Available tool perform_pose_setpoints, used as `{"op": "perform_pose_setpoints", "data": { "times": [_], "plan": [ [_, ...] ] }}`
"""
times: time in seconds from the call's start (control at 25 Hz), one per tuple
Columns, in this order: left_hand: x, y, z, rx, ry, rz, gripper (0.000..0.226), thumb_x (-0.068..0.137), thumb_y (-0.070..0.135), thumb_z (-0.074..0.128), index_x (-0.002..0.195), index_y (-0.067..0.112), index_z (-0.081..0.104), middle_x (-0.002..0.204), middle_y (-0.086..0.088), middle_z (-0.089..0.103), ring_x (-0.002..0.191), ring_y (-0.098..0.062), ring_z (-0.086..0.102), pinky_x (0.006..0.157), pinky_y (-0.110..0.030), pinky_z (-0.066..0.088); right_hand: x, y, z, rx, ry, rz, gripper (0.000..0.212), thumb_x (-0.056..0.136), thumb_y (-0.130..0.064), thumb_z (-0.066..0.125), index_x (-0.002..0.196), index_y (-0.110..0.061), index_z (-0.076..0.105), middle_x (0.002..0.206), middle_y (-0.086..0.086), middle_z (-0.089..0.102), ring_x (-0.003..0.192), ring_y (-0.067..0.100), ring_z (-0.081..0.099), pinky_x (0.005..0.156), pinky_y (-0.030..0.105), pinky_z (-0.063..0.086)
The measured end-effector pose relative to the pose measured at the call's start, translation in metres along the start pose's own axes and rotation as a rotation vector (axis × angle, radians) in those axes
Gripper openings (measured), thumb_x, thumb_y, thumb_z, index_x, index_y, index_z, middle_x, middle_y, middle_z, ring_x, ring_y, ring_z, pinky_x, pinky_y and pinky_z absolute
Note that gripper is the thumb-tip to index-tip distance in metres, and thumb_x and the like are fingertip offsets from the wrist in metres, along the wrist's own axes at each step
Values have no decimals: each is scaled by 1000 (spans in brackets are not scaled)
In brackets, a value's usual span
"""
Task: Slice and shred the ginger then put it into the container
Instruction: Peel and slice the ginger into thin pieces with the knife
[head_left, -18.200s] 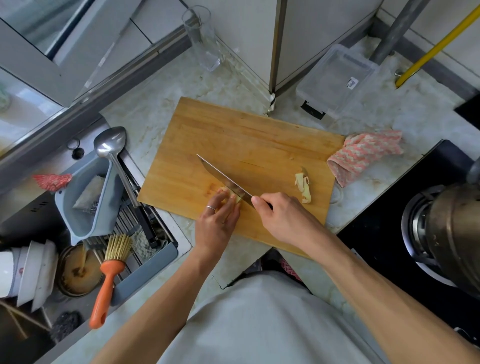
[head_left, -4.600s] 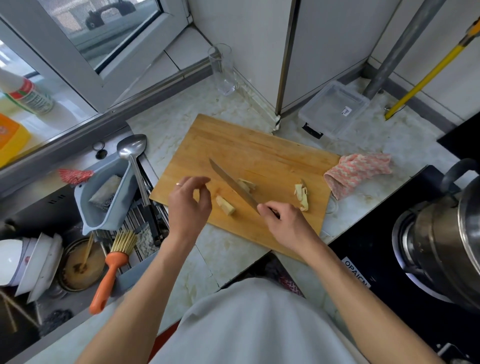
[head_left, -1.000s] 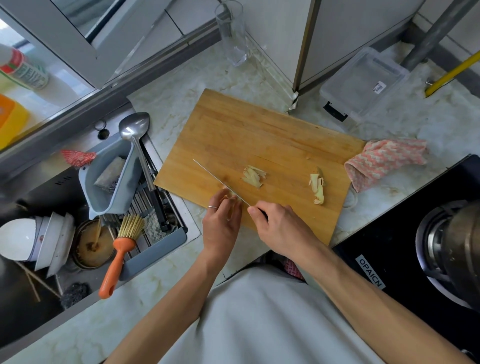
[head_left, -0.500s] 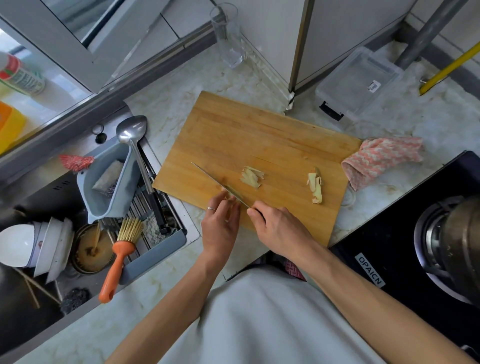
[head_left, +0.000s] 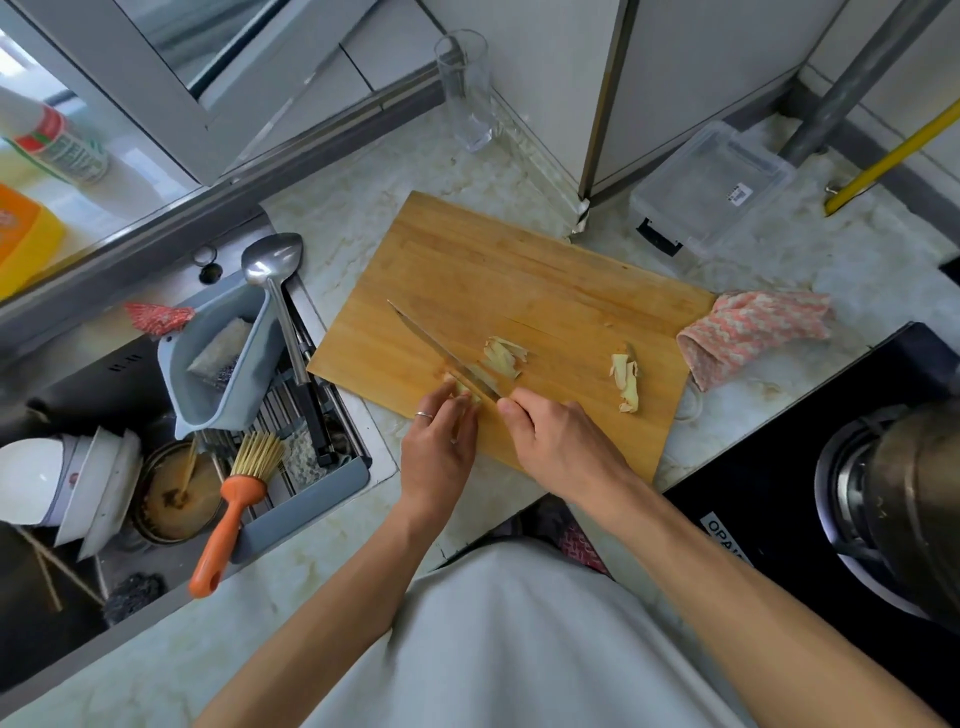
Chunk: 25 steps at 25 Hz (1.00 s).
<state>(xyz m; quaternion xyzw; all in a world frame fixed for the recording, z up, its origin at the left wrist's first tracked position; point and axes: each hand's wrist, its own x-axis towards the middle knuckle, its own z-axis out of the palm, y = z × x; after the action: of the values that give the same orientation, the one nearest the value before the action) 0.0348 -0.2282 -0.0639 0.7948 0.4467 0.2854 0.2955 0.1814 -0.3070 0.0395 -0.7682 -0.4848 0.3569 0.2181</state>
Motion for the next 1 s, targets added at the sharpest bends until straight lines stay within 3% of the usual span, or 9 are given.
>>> {"op": "perform_pose_setpoints", "data": {
  "times": [0.44,0.72,0.84,1.0],
  "plan": [
    [-2,-4,2,-49,-11,-33,21,94,23,64,101,5,73,127,-8,63,82,-23,69,66,-38,57,-20,-8,-2,-105,-16,37,35,105,-49,29,86,-23,41,68,4,52,62,33,48,53,35,28],
    [-2,-3,2,-52,-18,-54,17,94,19,66,102,6,73,128,-8,62,84,-20,68,68,-35,57,-21,-13,-8,-113,-40,45,36,106,-47,31,85,-20,42,65,1,48,58,29,45,46,35,25],
    [-2,0,1,-59,-12,-56,17,93,18,65,97,4,73,126,-9,63,81,-20,67,67,-29,55,-21,-17,-7,-111,-41,54,36,106,-47,30,85,-21,42,66,2,49,59,30,45,45,35,25],
    [-2,4,-1,-59,-9,-49,11,88,12,63,87,3,69,118,-11,64,73,-21,61,67,-8,43,-21,-20,-4,-121,-49,63,35,106,-48,29,87,-21,42,75,7,55,65,33,49,55,35,31]
  ]
}}
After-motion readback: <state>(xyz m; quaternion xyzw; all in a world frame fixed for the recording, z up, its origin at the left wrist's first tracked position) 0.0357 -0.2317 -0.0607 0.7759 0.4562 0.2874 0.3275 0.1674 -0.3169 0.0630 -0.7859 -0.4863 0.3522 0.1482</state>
